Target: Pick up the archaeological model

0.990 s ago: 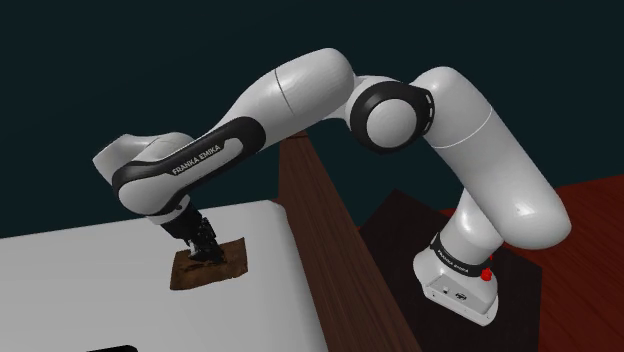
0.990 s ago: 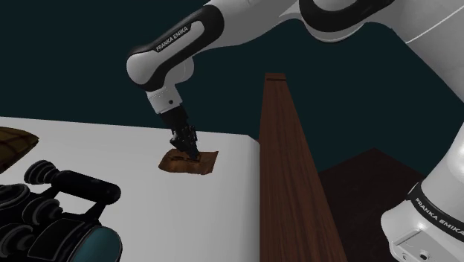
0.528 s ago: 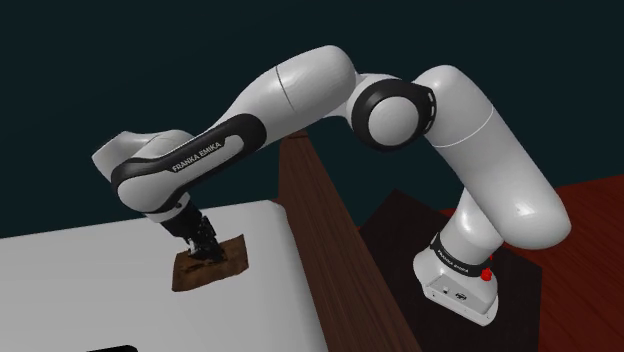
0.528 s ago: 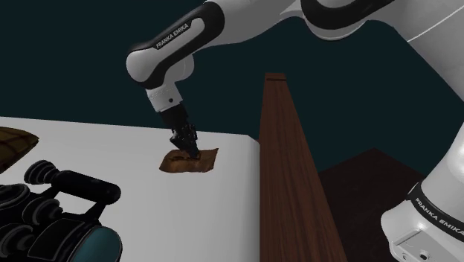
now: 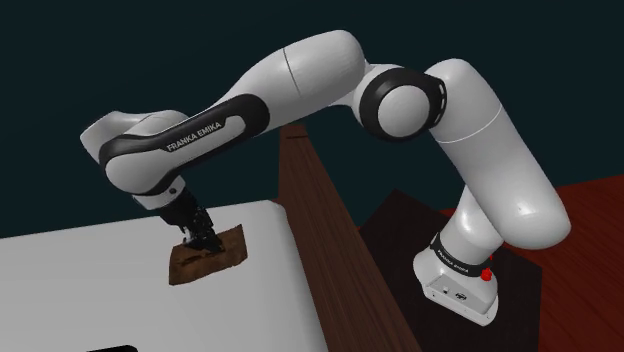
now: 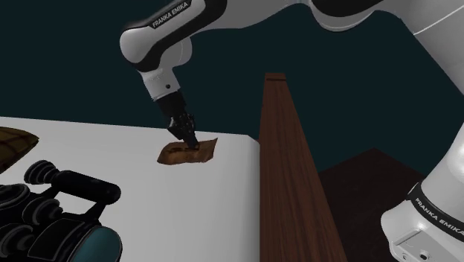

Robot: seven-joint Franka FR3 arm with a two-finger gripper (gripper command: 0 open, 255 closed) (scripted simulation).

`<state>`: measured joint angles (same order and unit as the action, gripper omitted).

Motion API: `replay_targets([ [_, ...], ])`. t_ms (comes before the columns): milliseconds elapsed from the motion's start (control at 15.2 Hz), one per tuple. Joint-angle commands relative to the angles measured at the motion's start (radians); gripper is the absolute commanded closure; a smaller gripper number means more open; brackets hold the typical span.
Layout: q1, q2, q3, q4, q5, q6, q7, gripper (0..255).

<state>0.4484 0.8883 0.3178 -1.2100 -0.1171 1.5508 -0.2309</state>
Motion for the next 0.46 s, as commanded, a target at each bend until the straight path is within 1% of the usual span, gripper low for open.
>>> replay_targets([
  [0, -0.001, -0.016, 0.003, 0.001, 0.003, -0.017, 0.001, 255],
  [264, -0.003, -0.040, 0.007, 0.014, 0.008, -0.054, 0.003, 255],
  [396, -0.003, -0.041, 0.007, 0.015, 0.009, -0.055, 0.003, 255],
])
